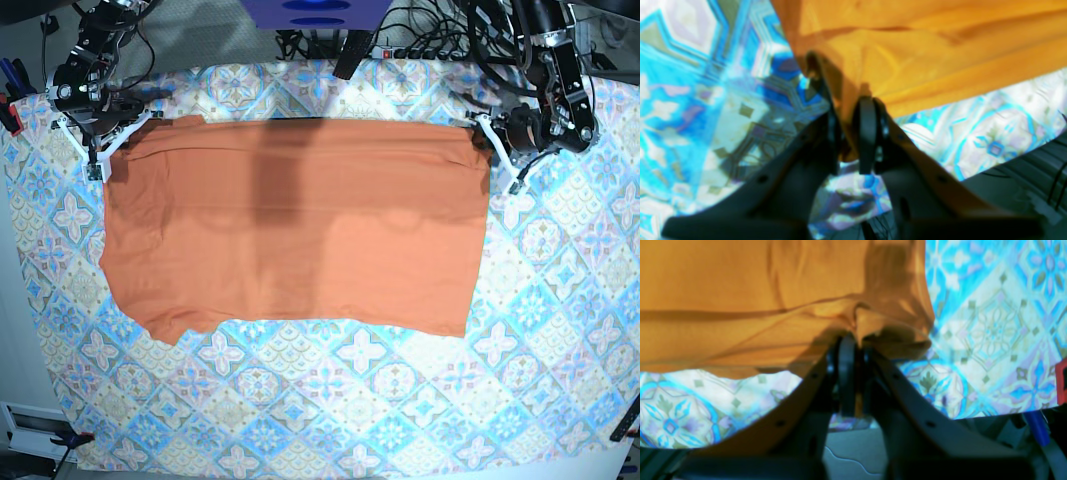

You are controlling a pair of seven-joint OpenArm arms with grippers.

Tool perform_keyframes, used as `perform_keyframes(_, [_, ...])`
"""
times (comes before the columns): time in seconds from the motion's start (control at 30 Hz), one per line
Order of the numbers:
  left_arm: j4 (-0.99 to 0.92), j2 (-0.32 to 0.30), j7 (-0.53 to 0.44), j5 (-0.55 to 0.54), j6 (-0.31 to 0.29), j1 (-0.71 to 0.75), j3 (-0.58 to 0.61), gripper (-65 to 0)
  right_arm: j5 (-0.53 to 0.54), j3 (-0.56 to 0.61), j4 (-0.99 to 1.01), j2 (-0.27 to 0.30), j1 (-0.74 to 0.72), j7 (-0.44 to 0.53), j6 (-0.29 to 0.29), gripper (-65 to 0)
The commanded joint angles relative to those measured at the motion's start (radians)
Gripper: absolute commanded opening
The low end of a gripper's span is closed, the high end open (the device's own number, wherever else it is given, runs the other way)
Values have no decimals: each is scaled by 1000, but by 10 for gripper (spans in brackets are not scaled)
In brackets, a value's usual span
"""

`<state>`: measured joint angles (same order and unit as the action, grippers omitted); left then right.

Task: Fold the T-shirt properly
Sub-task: 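Lift the shoulder edges and pull them toward the robot with both grippers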

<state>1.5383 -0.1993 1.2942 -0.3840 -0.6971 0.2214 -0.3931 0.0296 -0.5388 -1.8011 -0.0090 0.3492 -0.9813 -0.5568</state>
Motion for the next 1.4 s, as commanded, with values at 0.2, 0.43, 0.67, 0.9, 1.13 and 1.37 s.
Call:
perform_keyframes(0.2, [-92, -15, -9, -5, -1, -76, -5, -573, -9, -5, -13, 11, -25, 5, 4, -650])
perform_keyframes(0.43, [-92, -15, 17, -5, -1, -118, -5, -572, -12, -4, -9, 11, -60, 5, 4, -650])
perform_keyframes(0.67, [-95, -15, 42, -2, -1, -173, -4, -570, -13, 55, -9, 16, -89, 5, 4, -650])
perform_keyframes(0.9, [-95, -10, 54, 96, -1, -219, 49, -569, -23, 58, 93, 17, -167, 5, 5, -650])
perform_keyframes(1.13, [-95, 21, 52, 164, -1, -247, 50, -569, -145, 59, 123, 20, -204, 35, 4, -650])
perform_keyframes(1.37, [-97, 37, 54, 199, -1, -270, 47, -569, -145, 61, 128, 20, -212, 45, 4, -650])
